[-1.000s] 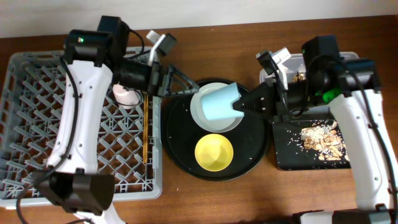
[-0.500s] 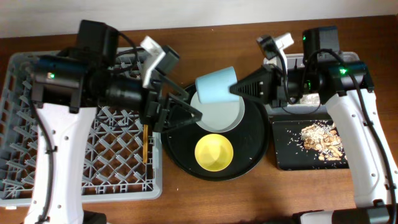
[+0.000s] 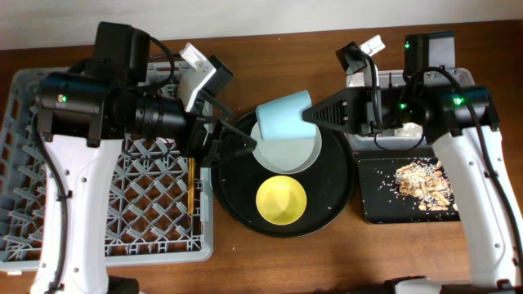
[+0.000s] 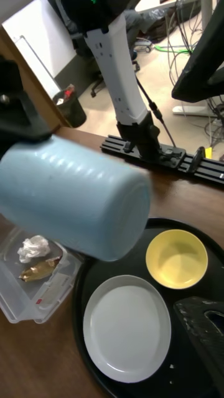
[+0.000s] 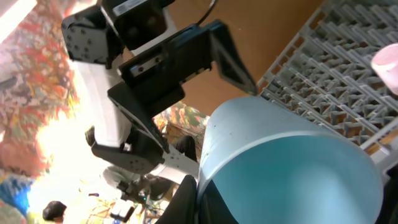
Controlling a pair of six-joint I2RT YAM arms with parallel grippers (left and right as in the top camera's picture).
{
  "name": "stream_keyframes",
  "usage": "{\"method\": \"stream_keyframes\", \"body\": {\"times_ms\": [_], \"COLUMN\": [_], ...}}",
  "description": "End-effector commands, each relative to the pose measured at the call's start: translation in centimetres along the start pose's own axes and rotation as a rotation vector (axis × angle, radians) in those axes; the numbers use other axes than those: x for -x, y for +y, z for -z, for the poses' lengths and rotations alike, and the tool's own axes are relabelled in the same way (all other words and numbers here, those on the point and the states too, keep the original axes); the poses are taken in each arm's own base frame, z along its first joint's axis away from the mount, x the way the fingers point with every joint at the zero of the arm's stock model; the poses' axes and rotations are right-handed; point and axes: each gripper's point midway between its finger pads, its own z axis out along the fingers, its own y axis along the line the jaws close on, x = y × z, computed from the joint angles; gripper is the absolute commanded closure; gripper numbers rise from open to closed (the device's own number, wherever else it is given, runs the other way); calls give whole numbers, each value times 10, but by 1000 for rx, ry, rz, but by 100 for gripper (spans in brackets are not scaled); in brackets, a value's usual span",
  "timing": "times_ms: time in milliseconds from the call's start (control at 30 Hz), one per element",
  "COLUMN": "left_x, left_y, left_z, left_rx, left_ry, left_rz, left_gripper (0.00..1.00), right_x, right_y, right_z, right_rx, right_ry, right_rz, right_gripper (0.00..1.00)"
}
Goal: Sort waste into correct bins and load items into the dishwasher rack
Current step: 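Grasp the blue cup with the left gripper, then open the right gripper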
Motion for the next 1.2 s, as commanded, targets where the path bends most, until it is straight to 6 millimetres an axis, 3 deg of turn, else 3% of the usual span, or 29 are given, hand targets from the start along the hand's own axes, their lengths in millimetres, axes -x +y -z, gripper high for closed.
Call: {"method": "stream_keyframes", "body": {"times_ms": [0, 200, 533, 733, 833, 867, 967, 1167], "left_x": [3, 6, 22, 19, 19, 19, 19, 18], "left_y": [-18, -34, -69, -69, -70, -70, -70, -70], "left_z": [-9, -18, -11, -11, -12, -12, -11, -11], "left_rx": [-54, -103, -305, -306, -308, -308, -309, -309], "left_ry": [5, 9, -100, -88, -86, -86, -86, -85], "left_rz": [-61, -138, -160, -142, -142, -141, -140, -138], "left_gripper": [1, 1, 1, 3, 11, 21, 34, 44], "right_x": [-7, -14, -16, -11, -11, -11, -8, -12], "right_y": [20, 29, 54, 55, 55, 55, 56, 59], "right_z": [-10, -20, -17, -17, -17, -17, -17, -23], "right_rx": [50, 72, 77, 77, 77, 77, 78, 94], "right_ry": [35, 65, 58, 53, 52, 52, 50, 68], "right_rz": [32, 45, 184, 237, 242, 248, 281, 285], "right_gripper": [96, 96, 96, 96, 96, 96, 96, 95]}}
